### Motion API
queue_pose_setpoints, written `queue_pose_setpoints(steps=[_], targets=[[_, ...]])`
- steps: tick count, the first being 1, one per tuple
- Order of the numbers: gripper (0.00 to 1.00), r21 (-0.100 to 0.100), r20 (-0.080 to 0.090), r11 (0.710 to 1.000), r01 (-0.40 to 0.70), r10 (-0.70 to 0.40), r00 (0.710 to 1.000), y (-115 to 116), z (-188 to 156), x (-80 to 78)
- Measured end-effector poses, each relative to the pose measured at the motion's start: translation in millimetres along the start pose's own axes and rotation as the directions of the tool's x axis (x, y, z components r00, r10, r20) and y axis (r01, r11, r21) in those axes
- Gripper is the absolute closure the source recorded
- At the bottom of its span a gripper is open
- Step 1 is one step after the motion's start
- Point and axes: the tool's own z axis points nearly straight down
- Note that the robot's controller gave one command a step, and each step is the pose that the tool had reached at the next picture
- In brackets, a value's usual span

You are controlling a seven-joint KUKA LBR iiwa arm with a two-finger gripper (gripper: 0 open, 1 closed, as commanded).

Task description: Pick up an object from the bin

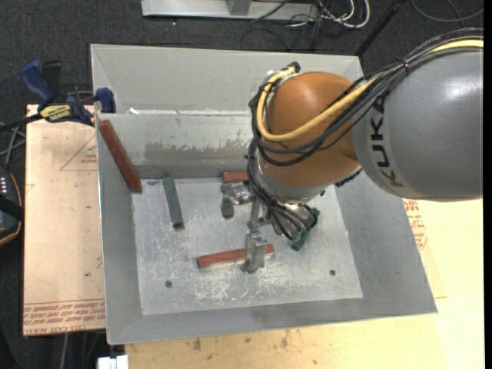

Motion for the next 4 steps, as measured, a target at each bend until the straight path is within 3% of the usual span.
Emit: queue_pose_setpoints(steps=[1, 2, 3, 4], targets=[[1.00, 0.002, -0.008, 0.971, -0.239, 0.239, 0.971, 19.8, 125.5, 22.2], [0.00, 0.001, -0.008, 0.971, -0.240, 0.240, 0.971, 19.5, 125.5, 22.1], [0.00, 0.001, -0.008, 0.971, -0.240, 0.240, 0.971, 19.5, 125.5, 22.1], [0.00, 0.000, -0.007, 0.971, -0.240, 0.240, 0.971, -2.5, 130.9, -15.6]])
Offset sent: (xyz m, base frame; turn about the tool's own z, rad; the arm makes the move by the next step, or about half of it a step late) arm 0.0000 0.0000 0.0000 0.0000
